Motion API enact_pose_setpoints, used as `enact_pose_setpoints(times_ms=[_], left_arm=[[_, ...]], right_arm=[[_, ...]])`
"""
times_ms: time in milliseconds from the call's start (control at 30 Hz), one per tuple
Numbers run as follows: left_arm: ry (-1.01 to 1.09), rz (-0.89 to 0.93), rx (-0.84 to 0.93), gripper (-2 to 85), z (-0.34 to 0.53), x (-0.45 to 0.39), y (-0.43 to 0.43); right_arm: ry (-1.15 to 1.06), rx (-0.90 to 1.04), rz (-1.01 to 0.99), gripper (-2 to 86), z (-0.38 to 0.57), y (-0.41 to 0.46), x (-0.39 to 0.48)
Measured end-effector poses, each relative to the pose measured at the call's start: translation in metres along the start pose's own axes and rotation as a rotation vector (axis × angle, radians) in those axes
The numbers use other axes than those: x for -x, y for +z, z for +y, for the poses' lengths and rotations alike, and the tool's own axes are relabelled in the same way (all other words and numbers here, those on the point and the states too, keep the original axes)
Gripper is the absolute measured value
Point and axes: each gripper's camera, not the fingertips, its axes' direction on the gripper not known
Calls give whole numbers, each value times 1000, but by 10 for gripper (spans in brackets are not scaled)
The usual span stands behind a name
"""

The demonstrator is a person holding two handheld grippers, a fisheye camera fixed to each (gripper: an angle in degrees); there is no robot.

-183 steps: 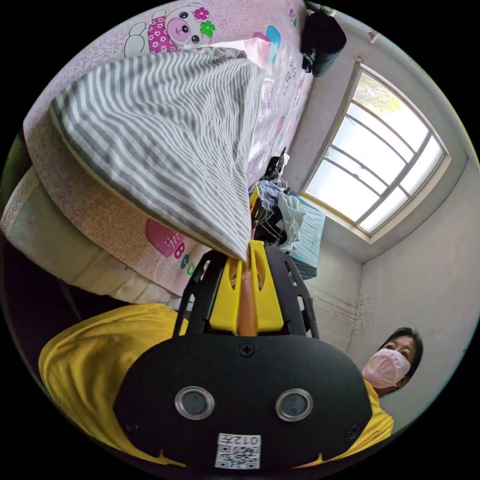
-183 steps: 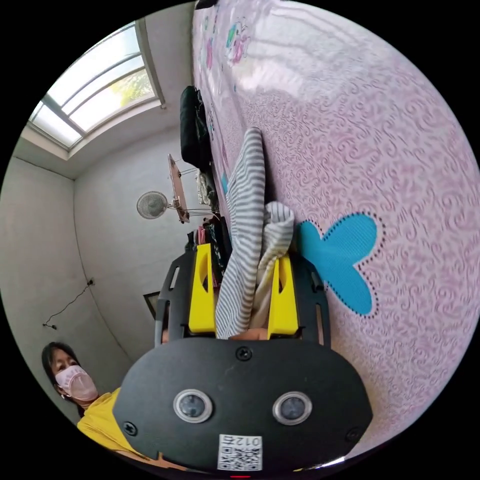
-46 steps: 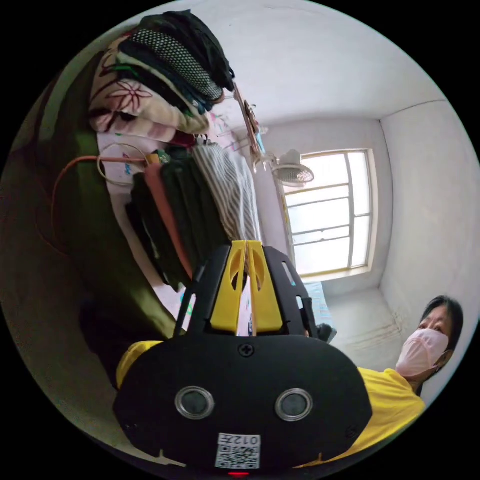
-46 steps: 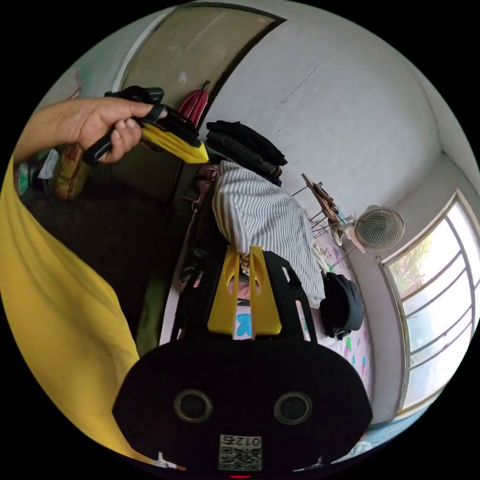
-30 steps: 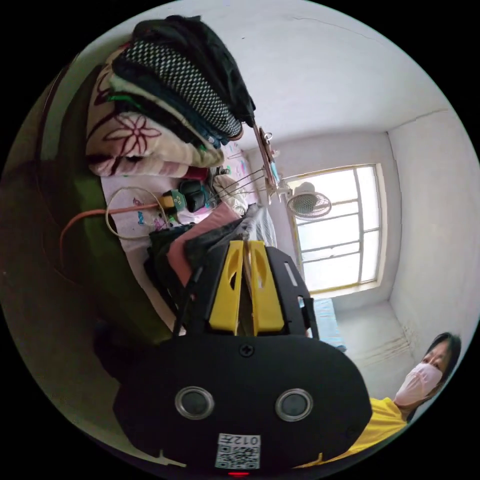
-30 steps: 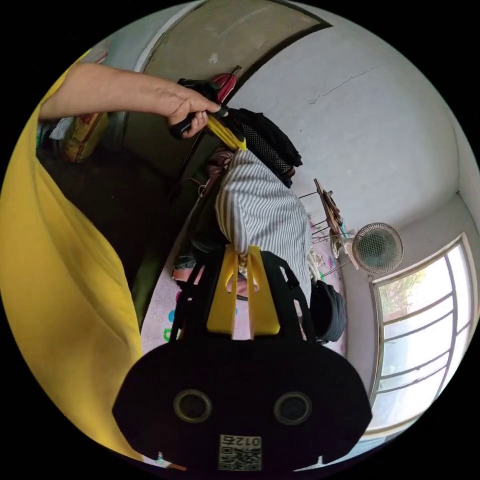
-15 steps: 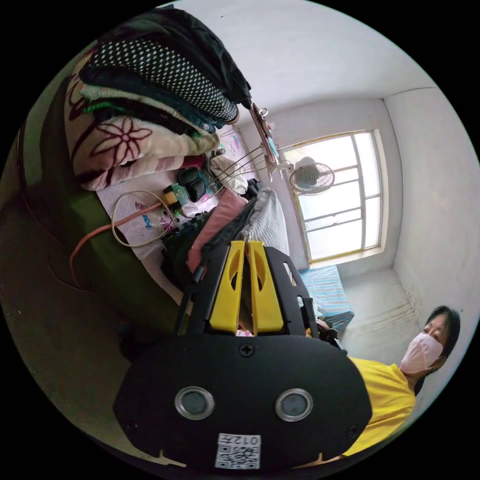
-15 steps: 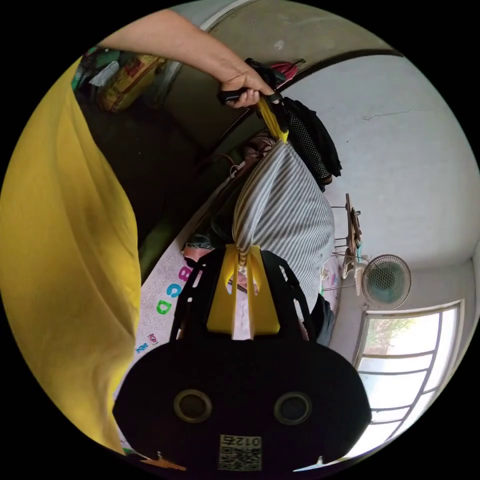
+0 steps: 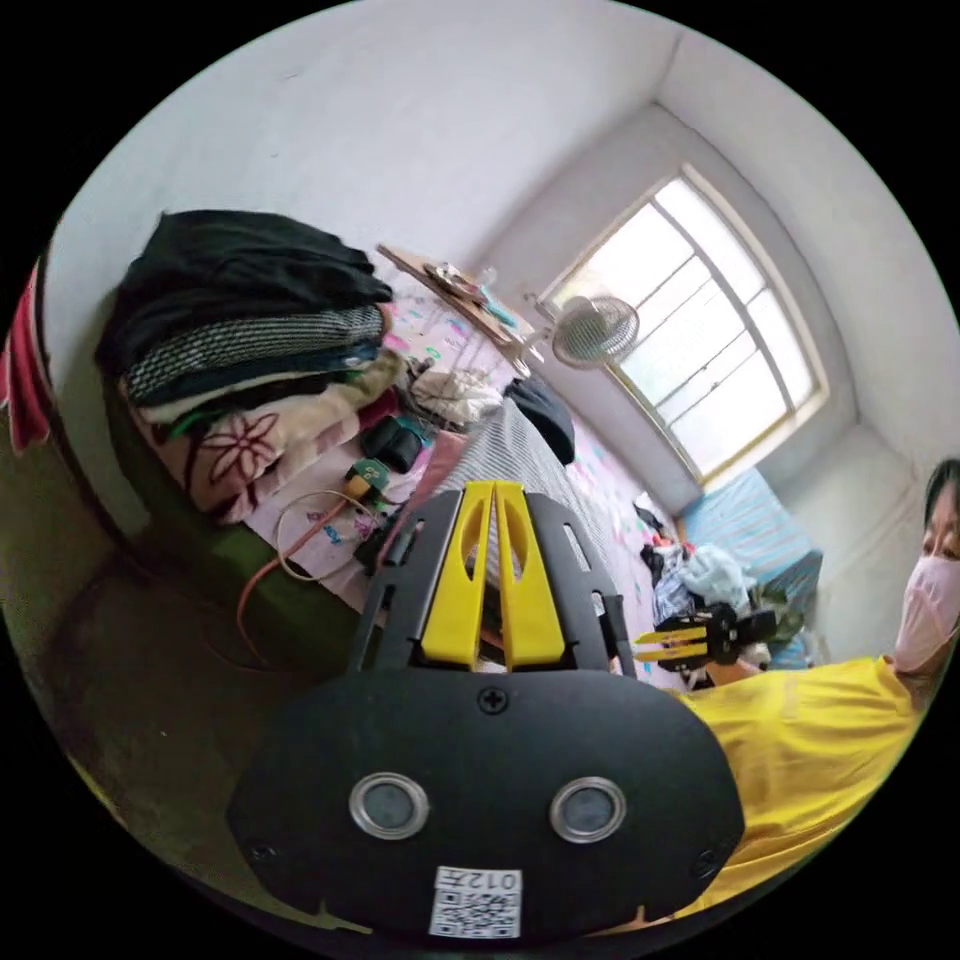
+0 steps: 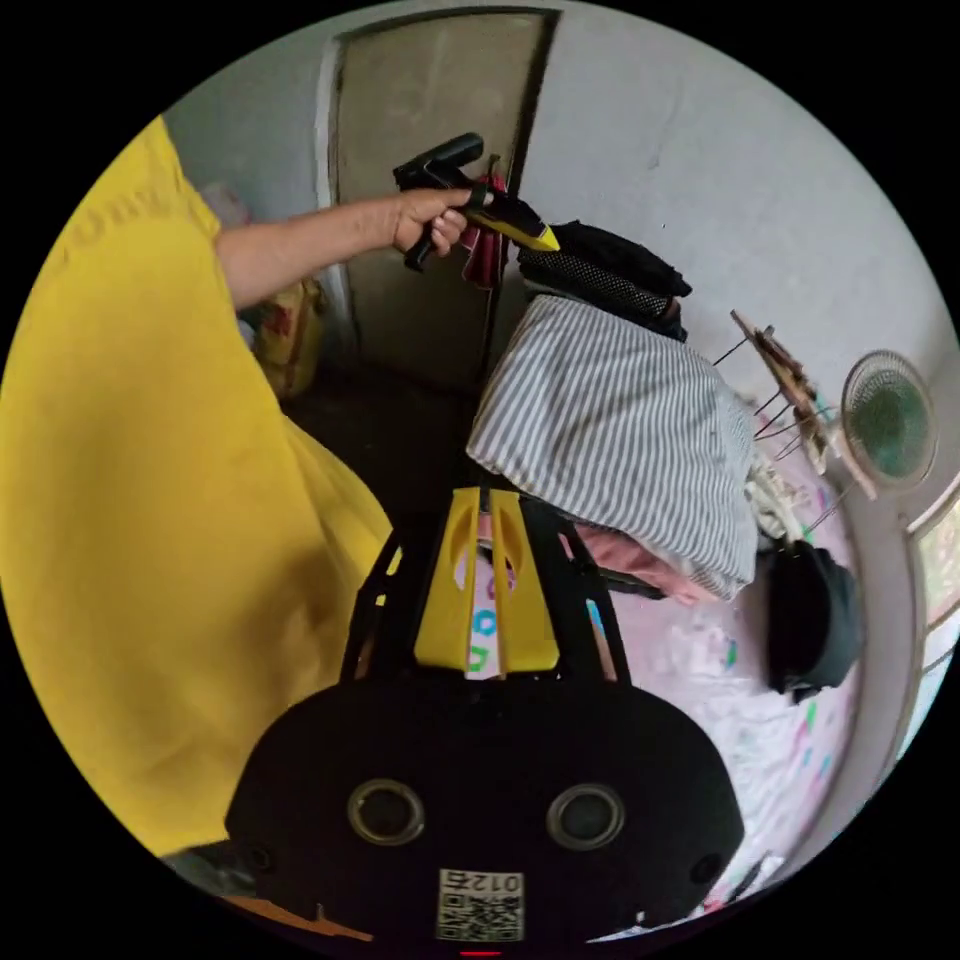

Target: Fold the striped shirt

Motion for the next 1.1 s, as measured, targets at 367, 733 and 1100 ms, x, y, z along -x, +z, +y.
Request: enact_pose_setpoints(times_ms=[367, 733, 1100], left_arm=[[180, 67, 531, 4, 19, -63, 168], [295, 185, 408, 4, -13, -99, 193], [450, 241, 822, 4, 13, -112, 357]], right_arm=[[232, -89, -300, 7, -25, -5, -129], [509, -203, -112, 6, 32, -76, -266], [1021, -125, -95, 6, 86, -60, -396]])
